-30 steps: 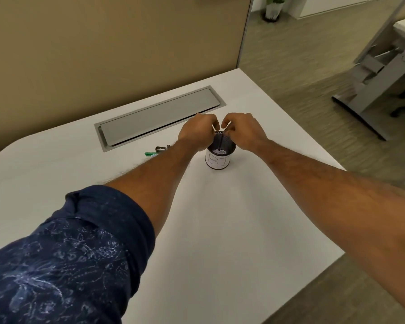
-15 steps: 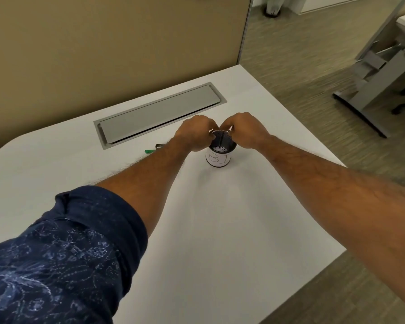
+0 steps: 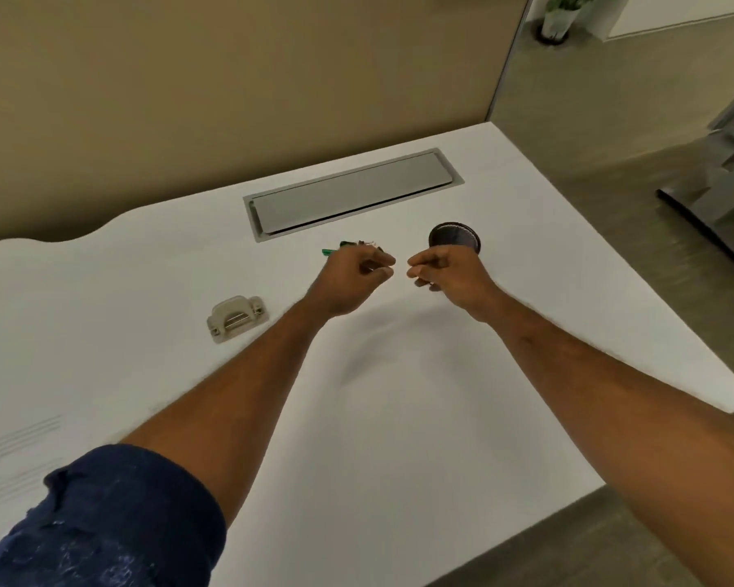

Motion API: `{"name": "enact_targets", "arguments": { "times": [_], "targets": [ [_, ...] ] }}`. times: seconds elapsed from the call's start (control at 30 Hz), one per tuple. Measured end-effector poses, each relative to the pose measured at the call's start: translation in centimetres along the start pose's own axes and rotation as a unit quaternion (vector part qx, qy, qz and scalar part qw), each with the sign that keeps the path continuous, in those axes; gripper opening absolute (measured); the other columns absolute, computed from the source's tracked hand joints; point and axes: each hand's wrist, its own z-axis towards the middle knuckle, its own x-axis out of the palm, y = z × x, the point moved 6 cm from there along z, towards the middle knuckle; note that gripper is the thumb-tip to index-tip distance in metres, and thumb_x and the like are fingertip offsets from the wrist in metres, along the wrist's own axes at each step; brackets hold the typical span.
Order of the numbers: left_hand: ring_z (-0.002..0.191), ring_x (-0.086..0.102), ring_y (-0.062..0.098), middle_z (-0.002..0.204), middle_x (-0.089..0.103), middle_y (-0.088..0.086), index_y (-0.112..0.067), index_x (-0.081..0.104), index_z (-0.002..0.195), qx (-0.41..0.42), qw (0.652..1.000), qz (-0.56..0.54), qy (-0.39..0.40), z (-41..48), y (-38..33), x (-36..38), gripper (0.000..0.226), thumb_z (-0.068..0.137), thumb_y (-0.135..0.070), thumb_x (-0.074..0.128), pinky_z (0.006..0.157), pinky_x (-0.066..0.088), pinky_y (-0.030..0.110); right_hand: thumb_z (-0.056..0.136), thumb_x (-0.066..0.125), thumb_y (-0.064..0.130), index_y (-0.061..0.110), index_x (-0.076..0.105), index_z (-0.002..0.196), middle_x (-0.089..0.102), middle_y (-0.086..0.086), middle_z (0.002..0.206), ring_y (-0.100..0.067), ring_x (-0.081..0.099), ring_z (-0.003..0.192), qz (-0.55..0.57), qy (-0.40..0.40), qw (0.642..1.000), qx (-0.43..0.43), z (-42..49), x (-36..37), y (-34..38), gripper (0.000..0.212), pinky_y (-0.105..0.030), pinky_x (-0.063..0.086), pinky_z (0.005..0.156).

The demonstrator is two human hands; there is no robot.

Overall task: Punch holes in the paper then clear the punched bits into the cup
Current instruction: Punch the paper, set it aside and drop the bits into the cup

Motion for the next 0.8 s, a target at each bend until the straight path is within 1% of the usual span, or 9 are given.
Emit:
{"name": "enact_targets", "arguments": {
  "times": [0.1, 0.23, 0.3, 0.37, 0.43, 0.53, 0.6, 0.67, 0.8],
  "targets": [
    [0.090, 0.067, 0.011, 0.104, 0.072, 0.000, -0.013, 0.073, 0.110, -0.037, 0.999, 0.005, -0.022, -4.1, 3.1, -1.7, 0.022, 0.091, -0.020, 0.066, 0.083, 0.052, 0.022, 0.089, 0.065, 0.010, 0.009, 0.070, 0.101, 0.073, -0.006, 0.090, -0.013, 0.067, 0.074, -0.015, 0.025, 1.000, 0.008, -2.0, 3.6, -1.0, 0.014, -0.024, 0.048, 0.068],
    [0.086, 0.068, 0.010, 0.093, 0.072, -0.004, -0.016, 0.074, 0.105, -0.086, 0.995, -0.005, -0.047, -9.8, 7.5, -3.6, 0.017, 0.090, -0.020, 0.067, 0.084, 0.054, 0.025, 0.087, 0.067, 0.010, 0.016, 0.071, 0.090, 0.073, -0.002, 0.085, -0.010, 0.067, 0.070, -0.004, 0.054, 0.998, 0.013, -4.5, 8.1, -1.9, 0.008, -0.019, 0.048, 0.063],
    [0.085, 0.067, 0.005, 0.096, 0.073, -0.005, -0.018, 0.074, 0.103, -0.109, 0.993, -0.005, -0.055, -12.5, 9.6, -4.4, 0.015, 0.090, -0.021, 0.067, 0.082, 0.051, 0.018, 0.087, 0.068, 0.009, 0.014, 0.071, 0.090, 0.072, -0.003, 0.084, -0.009, 0.066, 0.068, -0.001, 0.067, 0.998, 0.012, -5.6, 10.1, -2.1, 0.007, -0.014, 0.048, 0.059],
    [0.084, 0.064, -0.002, 0.098, 0.072, -0.007, -0.020, 0.074, 0.102, -0.130, 0.989, 0.007, -0.065, -15.0, 11.5, -5.3, 0.014, 0.090, -0.022, 0.068, 0.075, 0.045, 0.005, 0.086, 0.068, 0.007, 0.008, 0.071, 0.093, 0.071, -0.008, 0.086, -0.012, 0.065, 0.068, -0.001, 0.076, 0.997, 0.007, -6.5, 12.0, -2.1, 0.008, -0.010, 0.047, 0.057],
    [0.081, 0.062, -0.007, 0.096, 0.071, -0.010, -0.021, 0.074, 0.102, -0.148, 0.986, 0.020, -0.077, -17.4, 13.1, -6.0, 0.014, 0.089, -0.023, 0.068, 0.068, 0.041, 0.000, 0.085, 0.069, 0.006, 0.004, 0.071, 0.094, 0.071, -0.011, 0.087, -0.015, 0.065, 0.069, -0.016, 0.085, 0.996, -0.001, -7.4, 13.8, -2.1, 0.010, -0.011, 0.047, 0.059],
    [0.079, 0.061, -0.006, 0.093, 0.069, -0.013, -0.021, 0.074, 0.101, -0.173, 0.980, 0.044, -0.084, -20.6, 15.1, -6.9, 0.014, 0.090, -0.023, 0.067, 0.067, 0.038, 0.000, 0.084, 0.070, 0.007, 0.001, 0.072, 0.093, 0.072, -0.014, 0.088, -0.019, 0.065, 0.072, -0.069, 0.102, 0.992, -0.015, -8.6, 16.4, -2.5, 0.011, -0.023, 0.052, 0.071],
    [0.080, 0.061, -0.002, 0.091, 0.068, -0.013, -0.020, 0.074, 0.099, -0.191, 0.976, 0.060, -0.086, -22.4, 16.5, -7.2, 0.012, 0.089, -0.021, 0.066, 0.066, 0.038, 0.002, 0.084, 0.070, 0.011, 0.004, 0.073, 0.092, 0.074, -0.010, 0.089, -0.016, 0.066, 0.075, -0.117, 0.119, 0.986, -0.026, -9.5, 18.2, -3.0, 0.011, -0.023, 0.051, 0.075],
    [0.080, 0.061, 0.004, 0.087, 0.066, -0.012, -0.021, 0.072, 0.093, -0.215, 0.970, 0.079, -0.084, -24.2, 17.9, -7.4, 0.009, 0.089, -0.019, 0.065, 0.063, 0.038, 0.007, 0.084, 0.071, 0.014, 0.009, 0.074, 0.090, 0.074, -0.004, 0.090, -0.013, 0.066, 0.080, -0.169, 0.138, 0.975, -0.048, -10.4, 19.9, -3.4, 0.009, -0.021, 0.051, 0.077],
    [0.081, 0.062, 0.012, 0.087, 0.066, -0.008, -0.020, 0.071, 0.087, -0.249, 0.959, 0.109, -0.076, -26.9, 20.1, -6.8, 0.005, 0.086, -0.018, 0.066, 0.068, 0.044, 0.020, 0.083, 0.070, 0.018, 0.015, 0.072, 0.087, 0.069, 0.001, 0.089, -0.015, 0.064, 0.084, -0.244, 0.176, 0.950, -0.079, -12.0, 22.7, -4.9, 0.005, -0.033, 0.053, 0.082]
  ]
}}
